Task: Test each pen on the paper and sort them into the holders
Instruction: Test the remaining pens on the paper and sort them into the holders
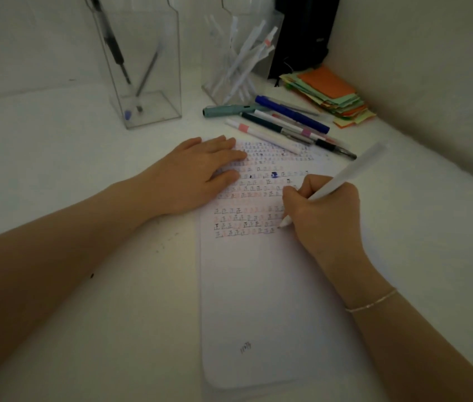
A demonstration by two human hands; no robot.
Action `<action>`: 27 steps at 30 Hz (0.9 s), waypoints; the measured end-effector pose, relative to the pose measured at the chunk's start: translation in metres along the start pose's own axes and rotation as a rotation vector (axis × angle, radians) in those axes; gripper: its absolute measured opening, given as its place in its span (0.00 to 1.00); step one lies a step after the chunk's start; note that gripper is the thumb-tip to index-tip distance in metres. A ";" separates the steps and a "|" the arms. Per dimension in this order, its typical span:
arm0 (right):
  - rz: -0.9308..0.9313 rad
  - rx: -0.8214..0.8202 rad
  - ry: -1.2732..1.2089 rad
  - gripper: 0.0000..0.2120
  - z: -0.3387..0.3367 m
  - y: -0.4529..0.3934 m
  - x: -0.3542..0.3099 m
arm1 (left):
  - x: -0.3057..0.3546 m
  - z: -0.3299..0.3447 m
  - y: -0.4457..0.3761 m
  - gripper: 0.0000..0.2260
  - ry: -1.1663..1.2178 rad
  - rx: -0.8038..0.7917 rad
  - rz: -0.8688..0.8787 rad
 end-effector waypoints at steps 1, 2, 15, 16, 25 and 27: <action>-0.003 -0.001 0.008 0.16 0.000 0.000 0.000 | 0.000 0.000 0.000 0.21 0.000 -0.003 -0.003; -0.007 -0.004 0.015 0.16 0.000 0.000 -0.001 | 0.000 0.000 0.000 0.21 -0.001 -0.004 -0.004; 0.014 -0.010 -0.053 0.15 0.001 0.000 0.003 | 0.000 0.001 0.001 0.21 -0.006 -0.012 -0.004; 0.019 -0.011 -0.054 0.15 0.001 0.000 0.003 | 0.001 0.001 0.001 0.21 -0.009 -0.013 -0.005; 0.150 -0.031 -0.213 0.14 0.001 -0.002 0.011 | 0.000 -0.002 0.001 0.20 0.007 0.019 -0.008; 0.295 -0.018 -0.411 0.12 -0.002 -0.008 0.019 | 0.005 -0.016 0.004 0.20 -0.025 0.133 0.024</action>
Point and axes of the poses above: each hand's wrist, its own y-axis away from the middle knuckle, its own z-axis out of the palm, x = y × z, the point moved 10 cm from there along -y, towards the middle knuckle, and after that the axes turned 12 degrees about -y, right-handed, at the moved point
